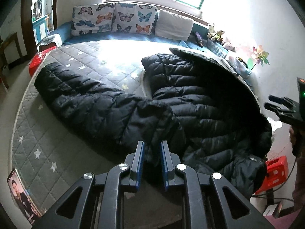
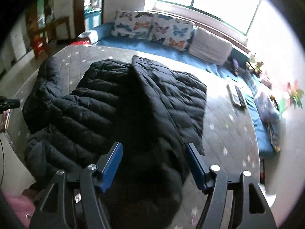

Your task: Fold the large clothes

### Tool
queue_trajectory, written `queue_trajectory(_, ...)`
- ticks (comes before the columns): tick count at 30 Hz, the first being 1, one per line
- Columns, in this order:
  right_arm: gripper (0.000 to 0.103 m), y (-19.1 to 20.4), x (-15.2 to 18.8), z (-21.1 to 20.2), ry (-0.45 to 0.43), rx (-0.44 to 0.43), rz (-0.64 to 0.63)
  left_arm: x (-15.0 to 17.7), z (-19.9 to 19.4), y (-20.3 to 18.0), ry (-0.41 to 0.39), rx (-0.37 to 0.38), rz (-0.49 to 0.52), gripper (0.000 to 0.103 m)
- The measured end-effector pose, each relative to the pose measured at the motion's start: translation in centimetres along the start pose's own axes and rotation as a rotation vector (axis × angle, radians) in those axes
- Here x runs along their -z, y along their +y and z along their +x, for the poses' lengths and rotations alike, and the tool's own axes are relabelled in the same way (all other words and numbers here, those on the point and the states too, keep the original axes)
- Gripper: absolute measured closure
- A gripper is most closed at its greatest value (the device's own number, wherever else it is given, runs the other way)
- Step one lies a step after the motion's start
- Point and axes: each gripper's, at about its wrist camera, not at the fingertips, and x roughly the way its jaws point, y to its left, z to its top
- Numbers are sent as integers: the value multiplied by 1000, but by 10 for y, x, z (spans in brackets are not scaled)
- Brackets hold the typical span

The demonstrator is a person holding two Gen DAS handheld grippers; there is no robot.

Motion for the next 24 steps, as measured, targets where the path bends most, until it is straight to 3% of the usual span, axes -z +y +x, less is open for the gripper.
queue_trajectory(8,29,22,-69,53,0,-16,-80,-46,23,9,-9,5,-51,84)
queue_trajectory(17,29,70,-100,150,39,227,-246,-76,50,8,9,12,-65,84)
queue_trajectory(20,42,70,-106,160,33,300,-288,-79,55,8,22,6,-69,84)
queue_trajectory(22,62,59,-109,156,39,310,-285,-80,57,10,25,-1,-72,84)
queue_trajectory(24,74,39,-110,144,40,298,-237,-81,59,11,25,-15,-75,84)
